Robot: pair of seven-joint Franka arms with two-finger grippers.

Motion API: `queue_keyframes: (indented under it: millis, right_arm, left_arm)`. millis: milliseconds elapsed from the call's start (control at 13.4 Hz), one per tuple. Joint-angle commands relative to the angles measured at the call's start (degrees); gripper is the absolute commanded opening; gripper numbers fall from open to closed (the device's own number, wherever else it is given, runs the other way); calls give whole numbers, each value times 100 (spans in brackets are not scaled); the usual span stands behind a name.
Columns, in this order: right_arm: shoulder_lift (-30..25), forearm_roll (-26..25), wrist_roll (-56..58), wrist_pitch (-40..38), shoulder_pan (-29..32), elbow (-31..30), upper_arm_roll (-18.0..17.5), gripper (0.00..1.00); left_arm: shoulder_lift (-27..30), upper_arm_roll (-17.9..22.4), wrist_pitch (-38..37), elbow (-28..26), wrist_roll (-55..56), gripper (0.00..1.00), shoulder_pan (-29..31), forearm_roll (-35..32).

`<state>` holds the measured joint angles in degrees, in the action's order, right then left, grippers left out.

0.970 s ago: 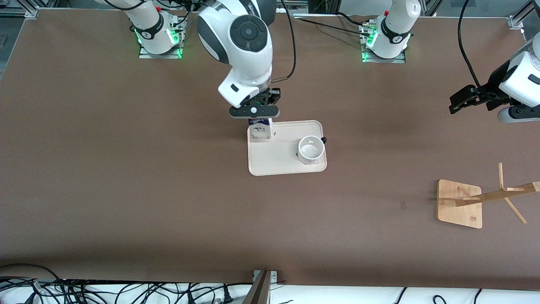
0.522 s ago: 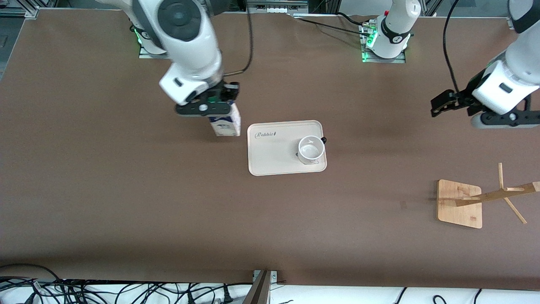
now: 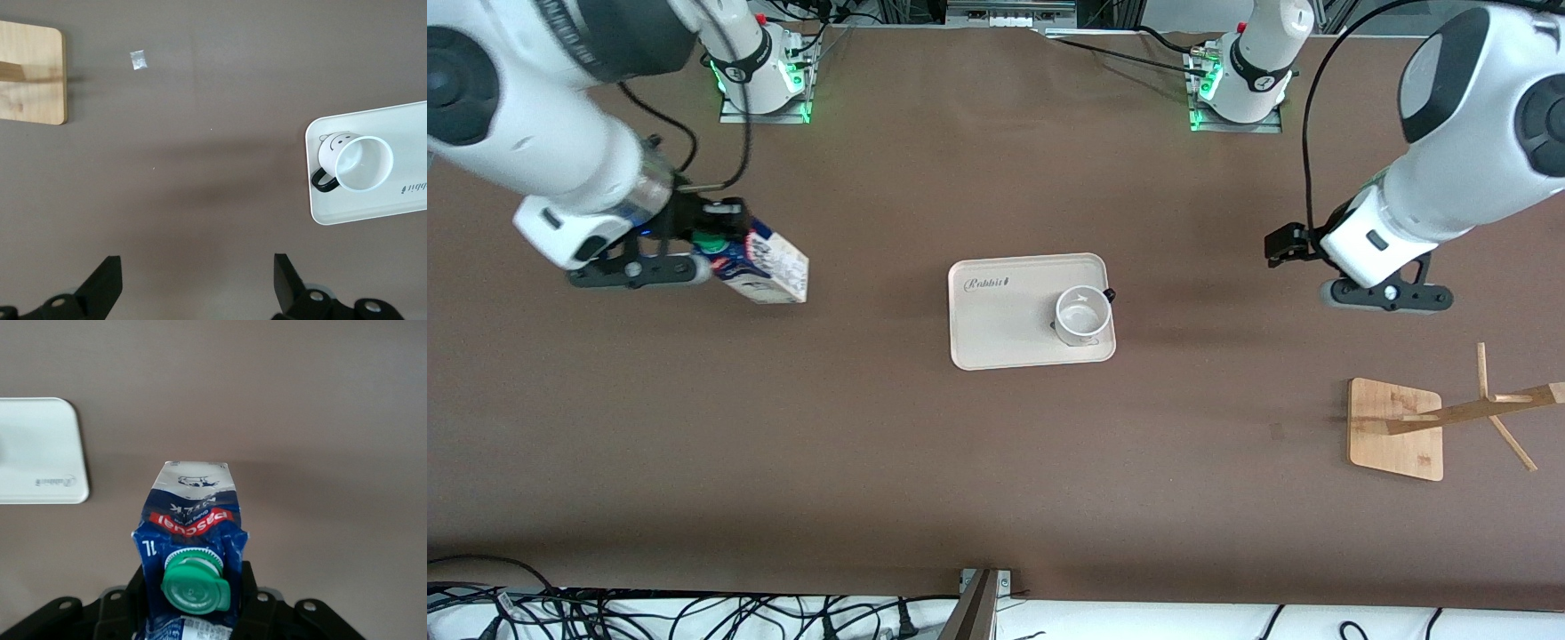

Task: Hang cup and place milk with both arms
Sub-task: 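Set down the carton with the right gripper while the left gripper reaches the mug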

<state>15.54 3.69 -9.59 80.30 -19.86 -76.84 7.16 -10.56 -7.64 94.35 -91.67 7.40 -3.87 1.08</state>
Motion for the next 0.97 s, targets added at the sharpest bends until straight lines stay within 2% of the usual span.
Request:
queue_keyframes:
  millis: [0, 299, 522, 746, 896]
  right_arm:
    - [-262, 27, 474, 256, 455, -725, -110, 55]
    - [-701, -35, 879, 1187, 746, -1937, -119, 55]
    - [-833, -61, 940, 1706, 852, -2492, -118, 55]
    - [-1078, -333, 1099, 2321, 861, -3194, -119, 55]
    - [-1184, -342, 1108, 2455, 896, -3433, -118, 55]
  left_arm:
    - [-148, 34, 267, 62, -213, 100, -88, 94]
    - [-403, 34, 1023, -78, -221, 100, -526, 94]
    - [-412, 26, 1435, -394, -221, 100, -966, 94]
    - [-482, 26, 1866, -640, -221, 100, -1300, 86]
    - [-509, 26, 2086, -772, -221, 100, -1607, 77]
